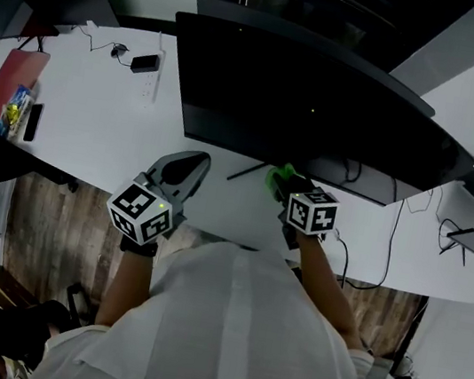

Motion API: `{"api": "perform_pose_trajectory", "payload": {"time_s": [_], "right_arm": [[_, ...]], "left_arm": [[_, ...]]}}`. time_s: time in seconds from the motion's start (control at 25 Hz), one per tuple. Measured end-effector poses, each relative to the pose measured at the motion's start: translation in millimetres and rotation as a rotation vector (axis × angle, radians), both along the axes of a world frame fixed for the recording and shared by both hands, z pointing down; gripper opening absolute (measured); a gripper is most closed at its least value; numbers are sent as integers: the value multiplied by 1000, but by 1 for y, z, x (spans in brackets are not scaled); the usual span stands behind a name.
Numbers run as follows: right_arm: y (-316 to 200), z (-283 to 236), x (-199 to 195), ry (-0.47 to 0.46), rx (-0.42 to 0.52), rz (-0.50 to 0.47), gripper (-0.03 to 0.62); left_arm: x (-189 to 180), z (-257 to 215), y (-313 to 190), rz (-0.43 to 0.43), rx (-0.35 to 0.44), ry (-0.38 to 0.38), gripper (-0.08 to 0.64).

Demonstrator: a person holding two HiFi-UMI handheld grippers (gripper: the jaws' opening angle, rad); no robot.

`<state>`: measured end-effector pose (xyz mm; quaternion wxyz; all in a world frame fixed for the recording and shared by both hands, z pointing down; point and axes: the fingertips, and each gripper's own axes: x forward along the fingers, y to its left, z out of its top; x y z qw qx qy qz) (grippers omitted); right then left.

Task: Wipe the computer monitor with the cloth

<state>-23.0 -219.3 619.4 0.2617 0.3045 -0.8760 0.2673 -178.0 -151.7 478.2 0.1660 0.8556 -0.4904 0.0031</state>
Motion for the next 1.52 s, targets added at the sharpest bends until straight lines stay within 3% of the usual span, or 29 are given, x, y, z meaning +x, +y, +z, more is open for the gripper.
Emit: {"api": "perform_pose_trajectory", "payload": {"time_s": [0.52,1.28,1.4,1.52], "right_arm": [[14,-1,-100,45,49,-235,72],[33,-3,-213,93,132,-490,72],[36,-10,-227,74,151,-506,72],[46,-30,-238,-15,166,-513,72]], "left_arm": [[-56,9,21,-105,-11,14,21],[-96,5,53,-208,-6,10,21],[-100,4,58,-220,-4,7,21],[-103,3,63,-230,-4,5,21]]}}
